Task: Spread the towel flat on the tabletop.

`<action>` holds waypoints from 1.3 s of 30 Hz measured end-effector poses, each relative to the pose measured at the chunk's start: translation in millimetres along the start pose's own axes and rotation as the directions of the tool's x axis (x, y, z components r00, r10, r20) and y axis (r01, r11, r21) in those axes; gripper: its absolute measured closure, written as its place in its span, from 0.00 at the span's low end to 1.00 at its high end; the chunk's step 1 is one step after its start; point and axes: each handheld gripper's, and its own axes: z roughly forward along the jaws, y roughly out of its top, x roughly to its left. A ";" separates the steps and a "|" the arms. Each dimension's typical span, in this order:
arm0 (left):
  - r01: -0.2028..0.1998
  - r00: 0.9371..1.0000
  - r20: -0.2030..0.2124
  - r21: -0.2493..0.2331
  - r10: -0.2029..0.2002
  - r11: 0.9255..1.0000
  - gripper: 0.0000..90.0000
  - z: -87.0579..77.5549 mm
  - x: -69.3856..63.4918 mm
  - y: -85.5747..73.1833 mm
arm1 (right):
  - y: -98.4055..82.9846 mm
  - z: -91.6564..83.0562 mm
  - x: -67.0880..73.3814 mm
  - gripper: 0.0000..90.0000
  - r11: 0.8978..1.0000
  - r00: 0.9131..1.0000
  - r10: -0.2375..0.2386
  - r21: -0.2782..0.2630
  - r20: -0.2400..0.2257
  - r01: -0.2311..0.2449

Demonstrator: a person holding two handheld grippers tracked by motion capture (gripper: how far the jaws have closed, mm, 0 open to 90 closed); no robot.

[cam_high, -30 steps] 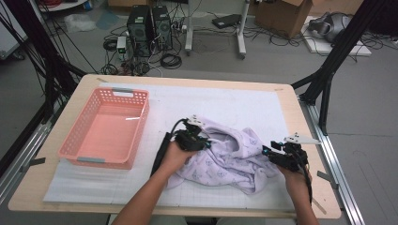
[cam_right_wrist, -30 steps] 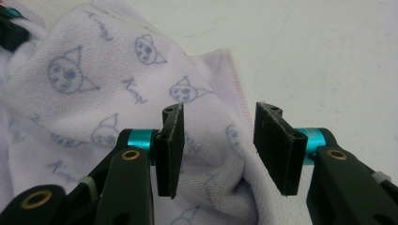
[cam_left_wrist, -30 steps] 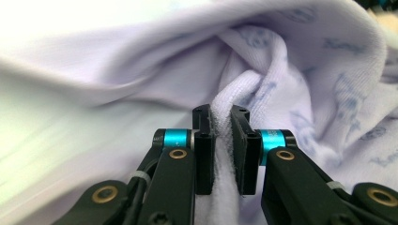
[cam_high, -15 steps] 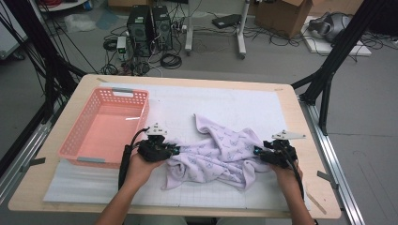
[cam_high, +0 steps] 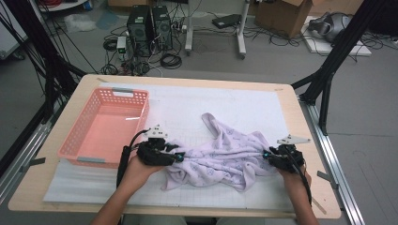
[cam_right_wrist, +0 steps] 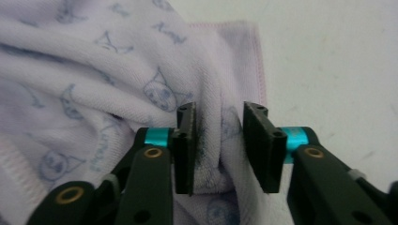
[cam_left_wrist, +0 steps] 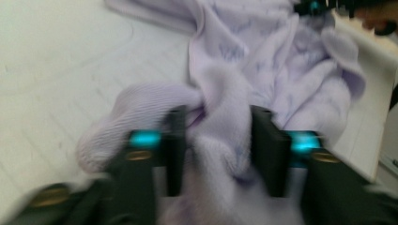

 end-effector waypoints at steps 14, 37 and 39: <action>-0.042 0.998 -0.041 0.053 0.045 0.998 0.49 87.0 13.5 52.0 | 0.5 -15.0 -9.6 0.62 0.989 0.997 0.068 -0.128 -0.026 -0.071; -0.137 0.989 -0.023 0.238 0.147 0.961 0.93 138.5 -2.2 49.0 | 2.8 -10.2 -9.5 0.61 0.989 0.997 0.069 -0.126 -0.045 -0.074; -0.118 0.992 -0.015 0.238 0.125 0.964 0.93 124.9 3.7 42.9 | 3.6 -9.2 -10.0 0.61 0.989 0.996 0.071 -0.129 -0.048 -0.077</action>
